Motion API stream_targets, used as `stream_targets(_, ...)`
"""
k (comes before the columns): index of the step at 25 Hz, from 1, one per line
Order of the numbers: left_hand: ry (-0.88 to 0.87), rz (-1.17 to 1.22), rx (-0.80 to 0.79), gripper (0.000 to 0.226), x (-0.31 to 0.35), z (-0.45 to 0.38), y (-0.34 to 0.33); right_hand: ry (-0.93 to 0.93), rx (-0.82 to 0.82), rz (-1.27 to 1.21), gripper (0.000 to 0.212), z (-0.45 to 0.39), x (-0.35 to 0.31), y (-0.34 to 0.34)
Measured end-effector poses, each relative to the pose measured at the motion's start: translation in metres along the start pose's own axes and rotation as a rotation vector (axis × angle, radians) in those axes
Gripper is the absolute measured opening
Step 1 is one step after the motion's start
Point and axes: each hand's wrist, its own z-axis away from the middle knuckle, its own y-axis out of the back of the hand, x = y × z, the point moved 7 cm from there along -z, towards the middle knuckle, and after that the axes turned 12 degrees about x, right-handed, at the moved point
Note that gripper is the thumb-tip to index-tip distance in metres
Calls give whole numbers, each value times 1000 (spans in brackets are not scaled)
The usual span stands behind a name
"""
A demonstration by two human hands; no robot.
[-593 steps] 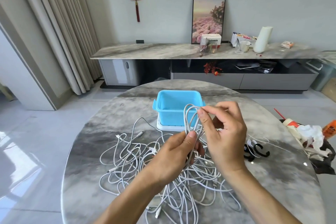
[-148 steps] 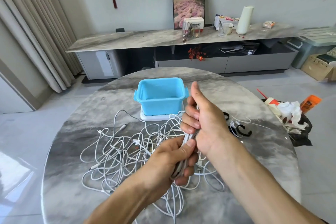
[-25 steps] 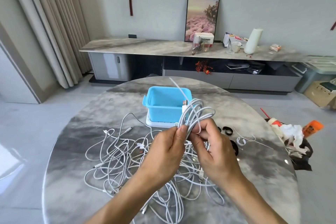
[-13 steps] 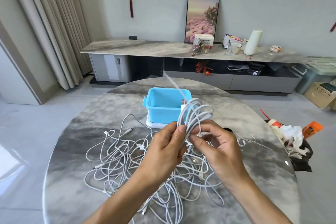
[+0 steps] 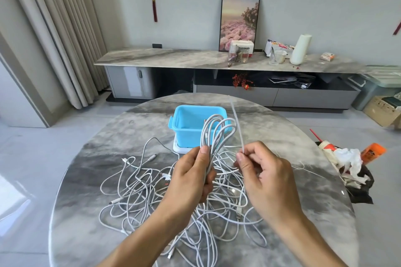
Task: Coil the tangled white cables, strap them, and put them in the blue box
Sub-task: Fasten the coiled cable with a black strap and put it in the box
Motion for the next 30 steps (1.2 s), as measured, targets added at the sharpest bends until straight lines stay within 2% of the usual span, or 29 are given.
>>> stream_targets(4, 146, 139, 39, 26, -5, -1, 0, 44, -6, 92, 15, 1, -5, -2)
stream_targets(7, 196, 245, 62, 24, -4, -4, 4, -7, 45, 15, 14, 1, -7, 1)
stream_targets(9, 177, 196, 51, 23, -5, -5, 3, -72, 64, -89, 14, 2, -7, 0)
stream_targets(12, 114, 17, -4, 24, -10, 1, -2, -94, 101, -71, 15, 3, -5, -1)
stream_targets(17, 105, -102, -55, 27, -14, 6, -6, -337, 258, -209, 11, -8, 26, 18)
stream_targets(22, 270, 270, -66, 17, -12, 7, -8, -531, 240, -271, 11, -6, 42, 14)
stream_targets(25, 283, 158, -84, 17, -18, 6, -7, -642, 329, -483, 10, -2, 39, 12)
stream_targets(30, 337, 38, -319, 18, -23, 22, -18, -833, 567, -624, 9, -14, 72, 33)
